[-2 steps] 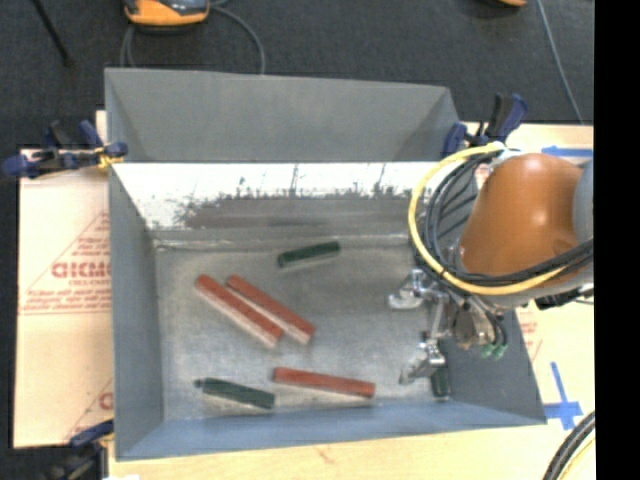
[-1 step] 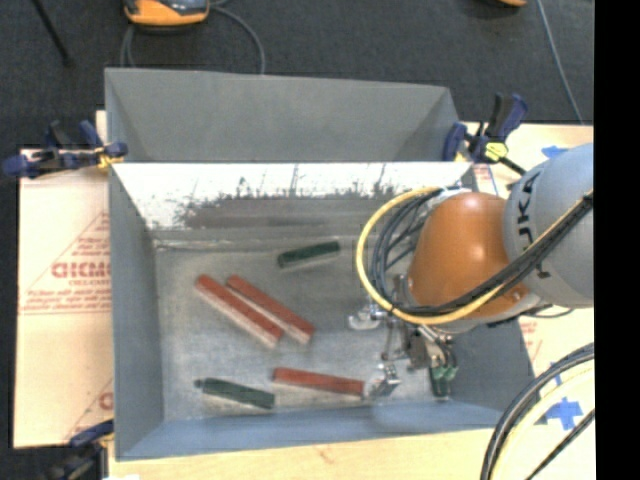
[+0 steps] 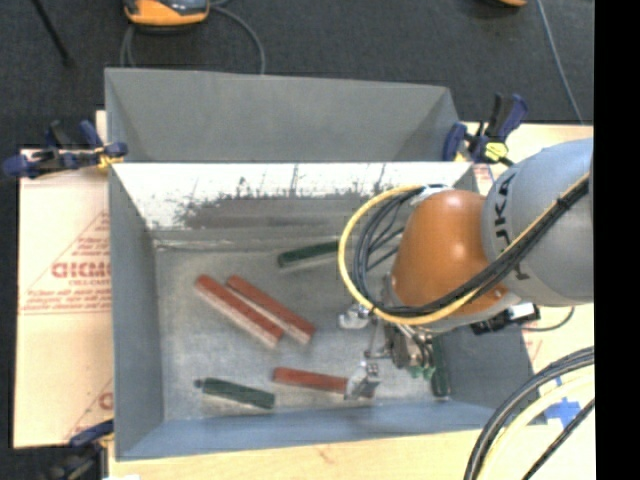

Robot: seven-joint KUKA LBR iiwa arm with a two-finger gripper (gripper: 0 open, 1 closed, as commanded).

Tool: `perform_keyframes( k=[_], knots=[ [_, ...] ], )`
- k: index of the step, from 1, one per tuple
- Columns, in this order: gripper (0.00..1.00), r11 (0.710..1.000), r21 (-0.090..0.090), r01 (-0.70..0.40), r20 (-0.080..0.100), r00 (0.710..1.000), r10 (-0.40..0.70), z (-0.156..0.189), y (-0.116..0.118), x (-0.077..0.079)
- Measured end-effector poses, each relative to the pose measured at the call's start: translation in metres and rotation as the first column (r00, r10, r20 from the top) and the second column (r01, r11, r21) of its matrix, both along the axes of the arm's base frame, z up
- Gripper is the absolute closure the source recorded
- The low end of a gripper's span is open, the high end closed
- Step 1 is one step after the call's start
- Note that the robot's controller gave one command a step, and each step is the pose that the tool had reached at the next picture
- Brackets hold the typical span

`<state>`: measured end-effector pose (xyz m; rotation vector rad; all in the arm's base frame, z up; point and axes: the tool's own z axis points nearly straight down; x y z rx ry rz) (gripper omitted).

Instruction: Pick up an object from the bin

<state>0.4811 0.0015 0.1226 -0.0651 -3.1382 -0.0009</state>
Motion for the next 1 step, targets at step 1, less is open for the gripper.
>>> perform_keyframes(
  k=[1],
  knots=[
    [0.0,0.998,-0.002,-0.067,0.006,0.998,0.067,0.0041,0.0288,0.0072]
  ],
)
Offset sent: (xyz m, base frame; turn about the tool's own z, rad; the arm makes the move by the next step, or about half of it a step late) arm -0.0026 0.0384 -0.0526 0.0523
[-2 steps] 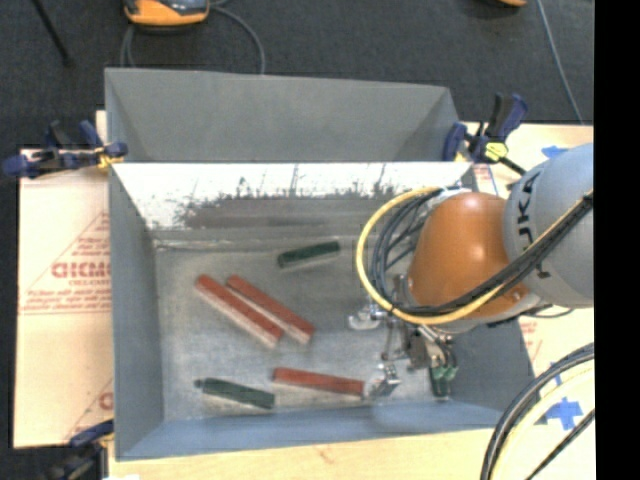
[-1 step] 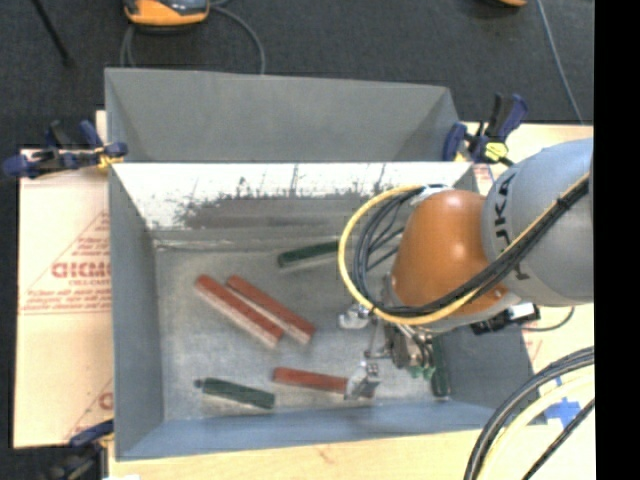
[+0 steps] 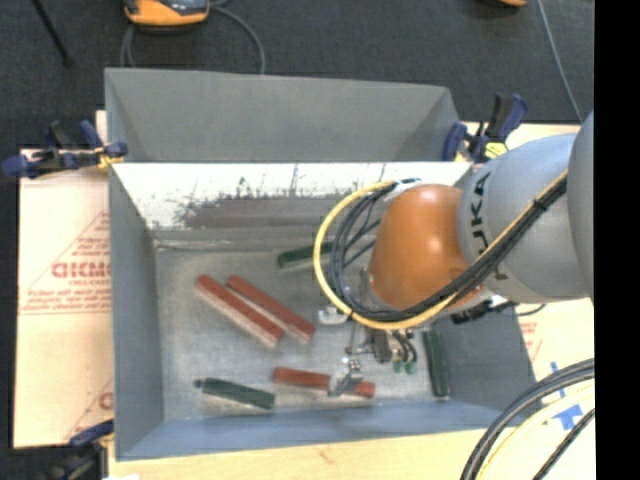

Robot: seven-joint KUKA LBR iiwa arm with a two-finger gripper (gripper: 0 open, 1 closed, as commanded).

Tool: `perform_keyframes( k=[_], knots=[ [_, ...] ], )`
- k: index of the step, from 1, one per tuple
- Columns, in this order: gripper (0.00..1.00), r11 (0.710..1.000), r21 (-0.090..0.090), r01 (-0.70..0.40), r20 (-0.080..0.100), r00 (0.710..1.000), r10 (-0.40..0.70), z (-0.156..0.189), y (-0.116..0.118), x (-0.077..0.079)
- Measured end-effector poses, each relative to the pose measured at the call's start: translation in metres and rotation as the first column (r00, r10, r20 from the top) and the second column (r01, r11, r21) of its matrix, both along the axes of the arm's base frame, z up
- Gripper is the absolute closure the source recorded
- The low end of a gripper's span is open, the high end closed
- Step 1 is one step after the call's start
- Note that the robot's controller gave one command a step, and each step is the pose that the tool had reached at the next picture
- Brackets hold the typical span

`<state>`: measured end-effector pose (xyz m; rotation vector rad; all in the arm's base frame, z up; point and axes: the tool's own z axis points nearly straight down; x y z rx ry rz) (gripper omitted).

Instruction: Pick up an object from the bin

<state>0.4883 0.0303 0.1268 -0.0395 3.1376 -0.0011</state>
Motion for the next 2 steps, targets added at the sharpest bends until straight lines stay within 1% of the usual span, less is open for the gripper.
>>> perform_keyframes(
  k=[1,2],
  knots=[
    [0.0,0.993,0.006,0.12,0.029,0.992,-0.12,-0.0476,0.0082,-0.0003],
    [1.0,0.993,0.003,0.115,0.01,0.993,-0.115,-0.0432,0.0073,-0.0033]
  ],
)
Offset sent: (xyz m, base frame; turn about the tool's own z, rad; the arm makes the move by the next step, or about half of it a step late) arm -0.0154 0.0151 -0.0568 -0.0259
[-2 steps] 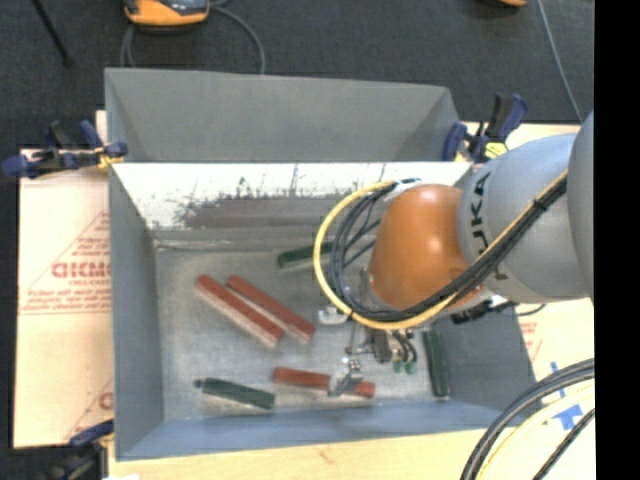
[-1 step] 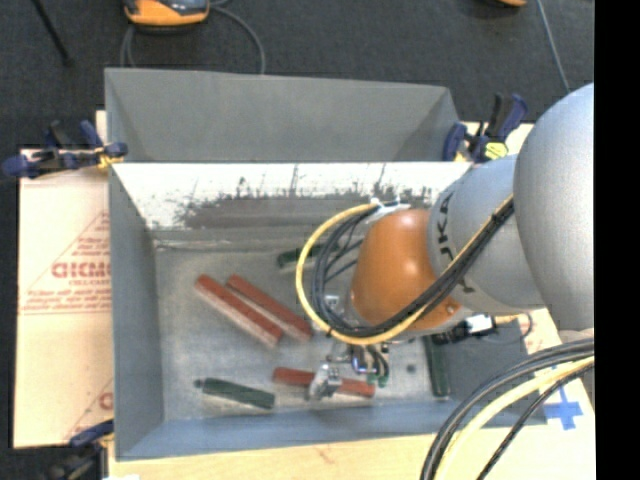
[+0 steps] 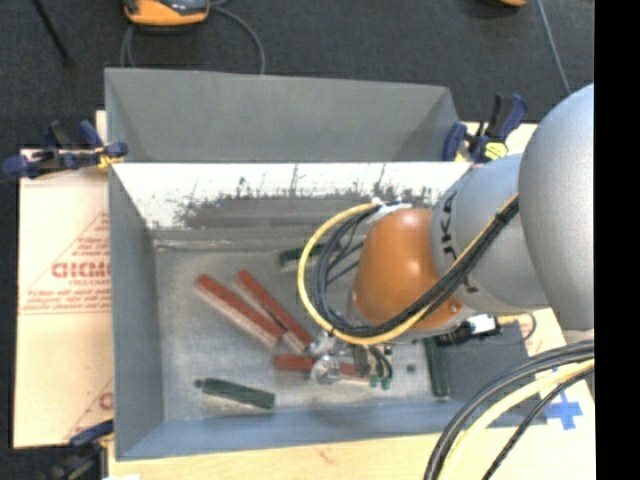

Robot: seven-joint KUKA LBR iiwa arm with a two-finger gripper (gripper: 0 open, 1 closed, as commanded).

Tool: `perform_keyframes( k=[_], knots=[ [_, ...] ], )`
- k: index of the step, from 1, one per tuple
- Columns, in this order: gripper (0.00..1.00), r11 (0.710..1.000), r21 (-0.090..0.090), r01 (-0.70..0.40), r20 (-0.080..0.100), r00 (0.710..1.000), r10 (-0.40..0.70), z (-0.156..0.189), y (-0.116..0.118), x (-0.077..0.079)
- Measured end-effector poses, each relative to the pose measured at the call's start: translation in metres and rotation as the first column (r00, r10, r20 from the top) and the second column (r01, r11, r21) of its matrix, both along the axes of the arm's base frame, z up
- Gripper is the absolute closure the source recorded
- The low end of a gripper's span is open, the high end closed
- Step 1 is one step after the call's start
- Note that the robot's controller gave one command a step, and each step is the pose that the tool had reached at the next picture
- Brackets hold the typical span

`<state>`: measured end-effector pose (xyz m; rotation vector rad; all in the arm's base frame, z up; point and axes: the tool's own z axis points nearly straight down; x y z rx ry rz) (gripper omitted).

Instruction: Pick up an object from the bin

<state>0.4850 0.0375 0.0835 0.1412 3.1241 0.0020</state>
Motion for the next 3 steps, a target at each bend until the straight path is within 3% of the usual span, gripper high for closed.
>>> perform_keyframes(
  k=[3],
  knots=[
    [1.0,1.0,0.0,-0.002,-0.013,1.0,0.002,0.012,0.0,-0.003]
  ],
)
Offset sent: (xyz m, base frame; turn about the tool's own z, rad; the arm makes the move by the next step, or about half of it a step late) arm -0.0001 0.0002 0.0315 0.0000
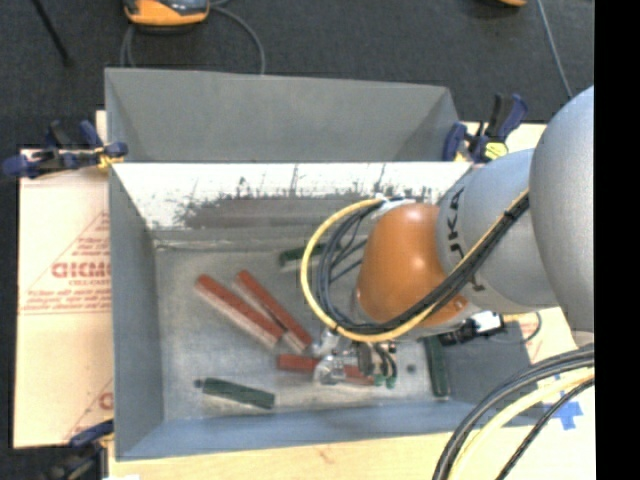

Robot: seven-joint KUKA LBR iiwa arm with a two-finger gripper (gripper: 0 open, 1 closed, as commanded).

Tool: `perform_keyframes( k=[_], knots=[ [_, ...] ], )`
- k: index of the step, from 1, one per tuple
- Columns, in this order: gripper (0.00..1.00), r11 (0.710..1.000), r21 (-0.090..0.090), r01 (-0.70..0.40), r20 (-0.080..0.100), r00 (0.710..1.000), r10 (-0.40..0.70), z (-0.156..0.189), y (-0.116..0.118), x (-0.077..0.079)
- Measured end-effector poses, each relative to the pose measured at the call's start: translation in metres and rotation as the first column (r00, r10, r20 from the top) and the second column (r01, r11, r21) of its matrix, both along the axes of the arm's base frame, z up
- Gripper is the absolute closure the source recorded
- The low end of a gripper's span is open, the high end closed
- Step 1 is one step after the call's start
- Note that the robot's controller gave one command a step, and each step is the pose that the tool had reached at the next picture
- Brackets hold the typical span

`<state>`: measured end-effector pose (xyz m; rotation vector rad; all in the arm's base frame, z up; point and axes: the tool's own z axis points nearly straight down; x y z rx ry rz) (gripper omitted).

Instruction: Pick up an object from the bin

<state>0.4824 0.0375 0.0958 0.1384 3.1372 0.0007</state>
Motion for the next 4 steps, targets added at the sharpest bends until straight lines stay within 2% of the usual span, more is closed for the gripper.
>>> perform_keyframes(
  k=[2,3,4],
  knots=[
    [1.0,1.0,0.001,-0.002,0.002,1.0,0.002,0.011,0.0,0.001],
    [1.0,1.0,0.0,-0.003,-0.004,1.0,0.003,0.017,0.0,0.0],
    [1.0,1.0,0.0,-0.004,-0.007,1.0,0.004,0.037,0.0,-0.001]
  ],
)
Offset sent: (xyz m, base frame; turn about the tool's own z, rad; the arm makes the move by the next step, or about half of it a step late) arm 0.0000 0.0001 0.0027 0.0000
